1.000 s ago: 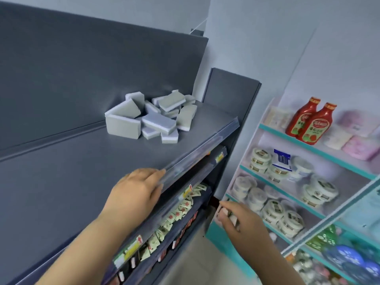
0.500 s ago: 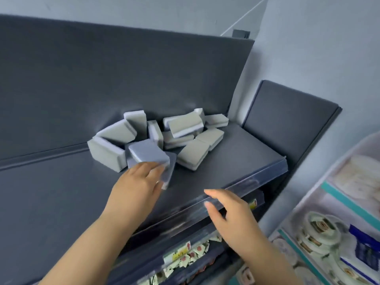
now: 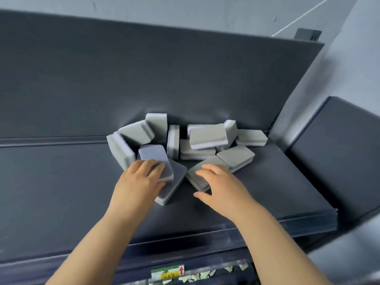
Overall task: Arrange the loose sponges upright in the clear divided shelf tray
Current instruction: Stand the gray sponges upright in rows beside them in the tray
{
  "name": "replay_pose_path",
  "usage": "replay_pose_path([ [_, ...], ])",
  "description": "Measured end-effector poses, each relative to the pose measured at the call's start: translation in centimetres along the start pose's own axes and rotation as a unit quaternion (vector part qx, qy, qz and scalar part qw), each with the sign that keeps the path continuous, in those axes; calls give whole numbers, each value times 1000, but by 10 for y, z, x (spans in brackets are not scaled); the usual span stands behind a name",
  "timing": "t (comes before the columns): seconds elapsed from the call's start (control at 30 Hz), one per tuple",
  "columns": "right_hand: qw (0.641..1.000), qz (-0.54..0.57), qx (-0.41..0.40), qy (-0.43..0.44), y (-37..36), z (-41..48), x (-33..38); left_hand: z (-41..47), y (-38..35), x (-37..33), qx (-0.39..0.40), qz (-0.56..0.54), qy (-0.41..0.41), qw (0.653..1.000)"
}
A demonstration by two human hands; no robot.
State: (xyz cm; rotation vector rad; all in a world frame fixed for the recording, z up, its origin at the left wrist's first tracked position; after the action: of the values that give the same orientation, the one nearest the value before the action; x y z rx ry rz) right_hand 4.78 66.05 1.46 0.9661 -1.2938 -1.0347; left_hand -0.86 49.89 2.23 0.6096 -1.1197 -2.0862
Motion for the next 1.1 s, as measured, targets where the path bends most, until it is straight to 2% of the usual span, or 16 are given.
replay_pose_path([
  [0.17,997,-72,-27,-9,-4,11,4,4,18,-3,-60,5,-18,998],
  [0.3,992,-102,-70,15,-3,10,6,5,34,-5,-86,-22,14,996],
  [0.43,993,-90,-72,31,-5,1,3,2,42,-11,-84,-73,60,992],
  [0.53,994,-88,-28,53,-6,1,5,-1,40,-16,-67,-77,68,992],
  [0.7,985,-99,131,61,-5,17,2,1,35,-20,3,-56,72,996],
  [0.77,977,-114,165,66,-6,21,4,-1,35,-8,-2,-77,135,988],
  [0.83,973,-135,177,65,-7,24,5,-1,36,-15,7,-72,113,991],
  [0.9,973,-150,163,62,-6,26,5,-6,35,-20,18,-72,80,994],
  [0.97,979,-144,135,49,-2,26,2,-6,36,-21,34,-64,84,994],
  [1.03,985,-133,103,36,3,23,-3,-8,47,-17,-10,-63,117,991],
  [1.07,988,-124,85,30,7,21,-5,-6,49,-20,-2,-68,104,992],
  [1.1,992,-110,65,24,12,18,-7,-6,50,-26,2,-27,66,997],
])
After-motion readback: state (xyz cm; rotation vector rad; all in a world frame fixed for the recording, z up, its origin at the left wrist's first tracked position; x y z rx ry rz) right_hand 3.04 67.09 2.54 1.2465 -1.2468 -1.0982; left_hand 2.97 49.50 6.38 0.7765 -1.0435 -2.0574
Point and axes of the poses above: each hand's wrist, its own z-axis towards the middle knuckle, its own y-axis out of the back of the hand, x = y × z, the point moved 8 cm from there along z, towards the middle knuckle, and after that the axes turned 2 degrees about y, right-handed, at the moved point
